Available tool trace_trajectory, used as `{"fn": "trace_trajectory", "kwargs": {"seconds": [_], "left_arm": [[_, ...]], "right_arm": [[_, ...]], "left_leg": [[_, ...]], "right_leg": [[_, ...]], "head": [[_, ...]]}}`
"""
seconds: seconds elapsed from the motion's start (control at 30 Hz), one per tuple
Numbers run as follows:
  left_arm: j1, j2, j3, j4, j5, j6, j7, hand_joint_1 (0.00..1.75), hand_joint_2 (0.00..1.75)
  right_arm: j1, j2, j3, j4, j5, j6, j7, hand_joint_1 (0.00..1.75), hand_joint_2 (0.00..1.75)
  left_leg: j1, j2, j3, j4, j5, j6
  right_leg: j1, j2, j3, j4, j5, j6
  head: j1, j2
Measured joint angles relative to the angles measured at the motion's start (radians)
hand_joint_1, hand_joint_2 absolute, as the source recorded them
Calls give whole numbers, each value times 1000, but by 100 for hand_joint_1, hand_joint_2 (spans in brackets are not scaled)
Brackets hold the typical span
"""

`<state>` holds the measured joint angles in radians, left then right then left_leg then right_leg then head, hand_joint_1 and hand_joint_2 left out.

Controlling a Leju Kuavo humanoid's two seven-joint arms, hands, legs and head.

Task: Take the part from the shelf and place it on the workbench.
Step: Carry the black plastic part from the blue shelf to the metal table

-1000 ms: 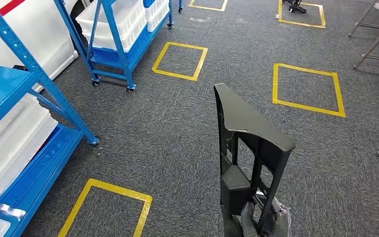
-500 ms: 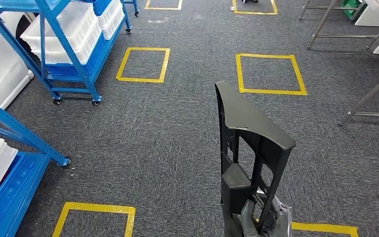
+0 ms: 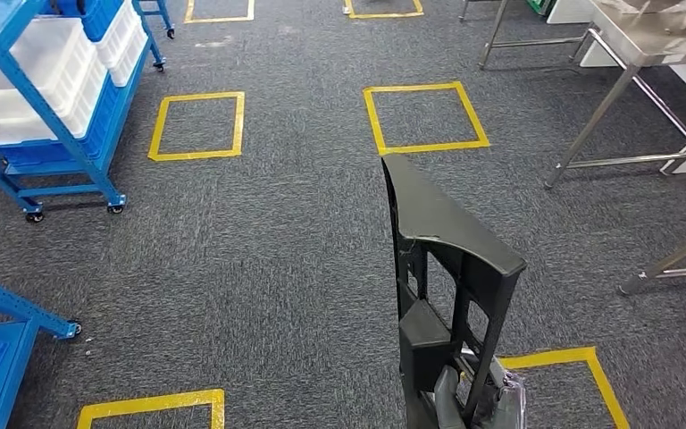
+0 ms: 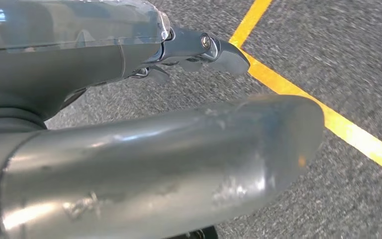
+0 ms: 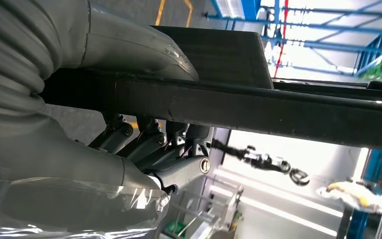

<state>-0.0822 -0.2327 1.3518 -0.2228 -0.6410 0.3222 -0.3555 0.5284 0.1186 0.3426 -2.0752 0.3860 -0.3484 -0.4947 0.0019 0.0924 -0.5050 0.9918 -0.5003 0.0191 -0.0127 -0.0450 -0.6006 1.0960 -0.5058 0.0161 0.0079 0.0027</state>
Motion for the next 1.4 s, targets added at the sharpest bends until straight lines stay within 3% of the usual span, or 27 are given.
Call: {"fn": "trace_trajectory", "kwargs": {"seconds": [0.07, 0.17, 0.23, 0.3, 0.37, 0.4, 0.43, 0.47, 0.5, 0.57, 0.6, 0.67, 0.7, 0.73, 0.8, 0.87, 0.9, 0.97, 1.03, 1.07, 1.1, 1.17, 1.23, 1.3, 1.33, 1.37, 1.4], "left_arm": [[-2, -1, 4, 0, 6, 3, -1, 0, 0], [-9, -2, 8, 0, 12, 5, -2, 0, 0], [-10, -2, 13, 0, 13, 6, -2, 0, 0], [-8, -3, 20, 0, 15, 6, -2, 0, 0], [-6, -3, 24, 0, 19, 6, -2, 0, 0], [-5, -3, 25, 0, 20, 6, -2, 0, 0], [-5, -3, 26, 0, 22, 6, -2, 0, 0], [-5, -3, 27, 0, 22, 6, -2, 0, 0], [-4, -3, 28, 0, 22, 6, -3, 0, 0], [-5, -2, 30, 0, 23, 6, -3, 0, 0], [-6, -2, 31, 0, 23, 7, -4, 0, 0], [-8, -4, 31, 0, 23, 7, -4, 0, 0], [-8, -4, 31, -1, 23, 7, -4, 0, 0], [-8, -5, 31, -1, 23, 7, -4, 0, 0], [-6, -6, 31, -1, 25, 7, -5, 0, 0], [-3, -7, 32, -1, 29, 7, -5, 0, 0], [-3, -7, 32, -1, 31, 7, -5, 0, 0], [-5, -7, 33, -2, 33, 7, -6, 0, 0], [-6, -8, 35, -2, 34, 7, -6, 0, 0], [-6, -8, 37, -2, 35, 7, -7, 0, 0], [-7, -8, 39, -2, 37, 7, -8, 0, 0], [-10, -8, 41, -2, 41, 6, -9, 0, 0], [-12, -9, 43, -2, 43, 5, -11, 0, 0], [-11, -9, 47, -2, 45, 5, -12, 0, 0], [-9, -9, 48, -2, 46, 5, -12, 0, 0], [-9, -9, 49, -2, 47, 5, -12, 0, 0], [-8, -9, 50, -2, 48, 6, -12, 0, 0]], "right_arm": [[1, 1, 0, -2, 2, 0, 1, 175, 175], [6, 4, -1, -7, 5, 0, 2, 175, 175], [8, 6, -2, -11, 7, 0, 2, 175, 175], [8, 8, -2, -12, 9, 0, 2, 175, 175], [8, 9, -3, -12, 11, 0, 4, 175, 175], [9, 9, -3, -12, 12, 0, 4, 175, 175], [9, 10, -3, -12, 13, 0, 5, 175, 175], [9, 10, -3, -12, 13, 0, 6, 175, 175], [8, 10, -3, -12, 14, 0, 6, 175, 175], [8, 11, -3, -13, 15, 0, 6, 175, 175], [8, 11, -3, -13, 15, 0, 6, 175, 175], [11, 11, -4, -14, 16, 0, 7, 175, 175], [13, 12, -4, -15, 16, 0, 7, 175, 175], [13, 12, -4, -16, 16, 0, 7, 175, 175], [12, 12, -4, -17, 16, 0, 8, 175, 175], [11, 12, -4, -18, 17, 0, 9, 175, 175], [12, 12, -4, -18, 18, 0, 9, 175, 175], [13, 12, -4, -18, 19, 0, 9, 175, 175], [13, 12, -4, -18, 20, 0, 9, 175, 175], [13, 12, -4, -18, 21, 0, 9, 175, 175], [13, 13, -4, -19, 21, 0, 10, 175, 175], [15, 13, -5, -19, 23, 0, 10, 175, 175], [16, 13, -5, -21, 26, 1, 10, 175, 175], [15, 13, -5, -22, 28, 4, 11, 175, 175], [15, 13, -5, -22, 29, 6, 11, 175, 175], [15, 13, -5, -22, 31, 7, 12, 175, 175], [15, 13, -5, -22, 32, 8, 12, 175, 175]], "left_leg": [[-5, 18, 4, 3, -7, -11], [-3, 34, 14, 6, -15, -25], [2, -11, -5, 57, -54, -35], [5, -68, -63, 185, -122, -40], [6, -83, -117, 295, -154, -40], [6, -85, -122, 298, -140, -38], [6, -89, -109, 262, -108, -35], [6, -105, -82, 196, -65, -31], [7, -137, -54, 125, -32, -27], [8, -188, -22, 35, -1, -21], [7, -195, -19, 23, -2, -19], [8, -168, -15, 14, 5, -10], [9, -153, -13, 6, 11, -3], [11, -137, -12, -2, 16, 4], [9, -103, -12, -8, 21, 12], [6, -67, -14, -7, 21, 14], [5, -50, -14, -7, 19, 13], [5, -22, -12, -5, 15, 9], [2, -1, -8, -1, 8, 0], [0, 8, -5, 1, 4, -6], [-2, 17, -2, 2, 2, -12], [-1, 34, 3, 3, -3, -23], [4, 3, -5, 34, -30, -33], [9, -56, -49, 139, -94, -40], [10, -73, -81, 210, -127, -42], [10, -81, -108, 268, -146, -43], [10, -84, -121, 293, -144, -43]], "right_leg": [[6, -24, 40, -72, 13, -10], [8, 5, 37, -79, 16, -27], [3, 27, 37, -85, 22, -40], [2, 50, 36, -86, 26, -47], [5, 78, 35, -85, 27, -49], [6, 93, 36, -84, 27, -49], [6, 109, 37, -83, 27, -49], [6, 124, 37, -81, 27, -49], [7, 137, 36, -78, 27, -47], [5, 163, 28, -73, 29, -36], [3, 177, 24, -73, 32, -29], [0, 198, 16, -75, 38, -14], [2, 184, 10, -68, 32, -9], [4, 156, -3, -44, 14, -5], [6, 84, -55, 62, -51, 1], [2, 56, -105, 172, -96, 8], [-1, 51, -109, 186, -93, 11], [-3, 33, -58, 102, -41, 13], [0, -13, 18, -32, 5, 6], [4, -28, 40, -71, 14, 0], [7, -33, 47, -87, 14, -5], [8, -9, 45, -89, 19, -16], [2, 14, 44, -95, 26, -30], [0, 37, 41, -98, 31, -40], [0, 50, 39, -97, 32, -42], [1, 64, 38, -96, 33, -43], [1, 80, 38, -95, 33, -43]], "head": [[-2, 0], [-4, 0], [-6, 0], [-9, 0], [-9, 0], [-9, 0], [-9, 0], [-9, 0], [-9, 0], [-9, 0], [-9, 0], [-8, 0], [-7, 0], [-3, 0], [4, 0], [6, 0], [6, 0], [6, 0], [6, 0], [5, 0], [4, 0], [2, 0], [-1, 0], [-5, 0], [-6, 0], [-6, 0], [-6, 0]]}}
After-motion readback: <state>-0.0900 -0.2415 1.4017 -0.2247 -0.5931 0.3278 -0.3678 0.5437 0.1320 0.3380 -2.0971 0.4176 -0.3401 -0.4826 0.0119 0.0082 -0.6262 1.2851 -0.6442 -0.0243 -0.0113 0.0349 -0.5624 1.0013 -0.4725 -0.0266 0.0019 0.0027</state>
